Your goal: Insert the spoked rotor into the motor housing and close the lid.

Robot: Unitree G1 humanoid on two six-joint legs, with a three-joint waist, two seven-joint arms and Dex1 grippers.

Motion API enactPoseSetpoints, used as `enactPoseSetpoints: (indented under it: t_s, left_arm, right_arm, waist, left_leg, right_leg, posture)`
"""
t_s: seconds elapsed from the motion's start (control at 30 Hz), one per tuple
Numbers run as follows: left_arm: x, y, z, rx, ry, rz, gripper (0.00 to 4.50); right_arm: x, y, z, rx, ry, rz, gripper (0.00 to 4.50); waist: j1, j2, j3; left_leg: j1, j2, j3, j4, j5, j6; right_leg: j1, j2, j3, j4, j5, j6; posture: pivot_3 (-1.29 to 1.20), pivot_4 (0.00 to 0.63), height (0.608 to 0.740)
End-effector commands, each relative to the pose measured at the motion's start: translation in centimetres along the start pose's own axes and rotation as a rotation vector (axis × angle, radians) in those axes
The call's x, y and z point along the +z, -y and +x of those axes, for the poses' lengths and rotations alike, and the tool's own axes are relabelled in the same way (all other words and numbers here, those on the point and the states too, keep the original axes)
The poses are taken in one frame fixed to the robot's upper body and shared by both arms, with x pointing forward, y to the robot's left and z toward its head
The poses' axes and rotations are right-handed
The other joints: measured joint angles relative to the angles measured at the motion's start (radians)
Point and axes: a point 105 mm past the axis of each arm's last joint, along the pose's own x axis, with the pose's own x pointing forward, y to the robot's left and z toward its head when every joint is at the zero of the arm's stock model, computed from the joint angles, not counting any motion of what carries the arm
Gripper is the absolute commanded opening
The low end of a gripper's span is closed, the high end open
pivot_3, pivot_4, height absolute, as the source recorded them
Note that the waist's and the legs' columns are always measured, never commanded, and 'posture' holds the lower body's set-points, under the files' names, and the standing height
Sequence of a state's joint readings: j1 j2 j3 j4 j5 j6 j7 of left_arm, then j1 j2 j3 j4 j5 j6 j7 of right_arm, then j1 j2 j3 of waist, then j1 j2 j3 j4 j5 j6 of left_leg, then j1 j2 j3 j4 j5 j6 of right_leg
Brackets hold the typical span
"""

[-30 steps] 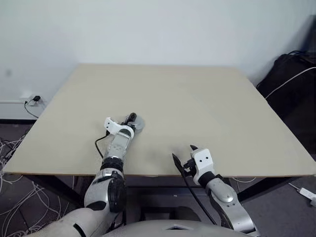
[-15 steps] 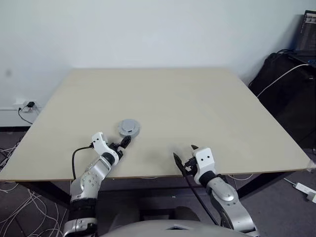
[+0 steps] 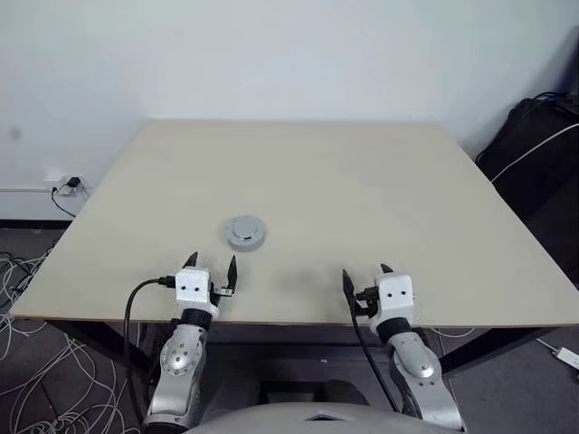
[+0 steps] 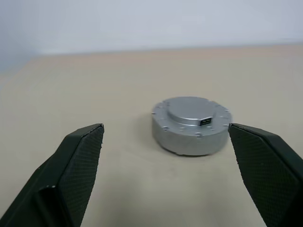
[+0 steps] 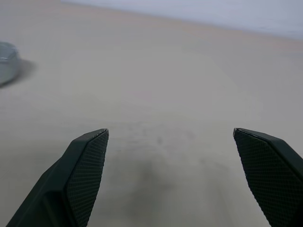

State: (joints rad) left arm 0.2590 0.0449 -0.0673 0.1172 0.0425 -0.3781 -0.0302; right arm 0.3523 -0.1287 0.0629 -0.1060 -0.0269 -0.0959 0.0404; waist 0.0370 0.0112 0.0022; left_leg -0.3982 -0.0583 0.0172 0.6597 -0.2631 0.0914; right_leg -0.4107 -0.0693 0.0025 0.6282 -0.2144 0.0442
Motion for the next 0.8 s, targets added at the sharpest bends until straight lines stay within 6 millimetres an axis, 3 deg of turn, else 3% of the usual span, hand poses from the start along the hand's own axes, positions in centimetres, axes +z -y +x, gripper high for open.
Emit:
enactPoseSetpoints:
  t_s: [0.03, 0.8]
  left_arm:
    - [1.2, -0.1, -0.1, 0.036, 0.079, 0.063, 4.46]
    - [1.1, 1.5, 0.0, 0.048, 0.059, 0.0, 4.46]
  right_arm:
    - [0.8, 1.3, -0.5, -0.077, 0.073, -0.012, 4.5]
    - [0.1, 0.9, -0.3, -0.103, 0.06, -0.041, 4.5]
  waist:
    - [0.0, -0.001, 0.001]
    - [-0.001, 0.0, 0.001]
  left_leg:
    - [0.0, 0.0, 0.0, 0.0, 0.0, 0.0]
    - [0.0, 0.0, 0.0, 0.001, 0.0, 0.001]
  right_leg:
    - [0.0, 0.0, 0.0, 0.0, -0.001, 0.001]
    - [0.001, 0.0, -0.001, 0.0, -0.002, 0.004]
  posture:
    - [0.0, 0.0, 0.74]
    - [0.0, 0.0, 0.74]
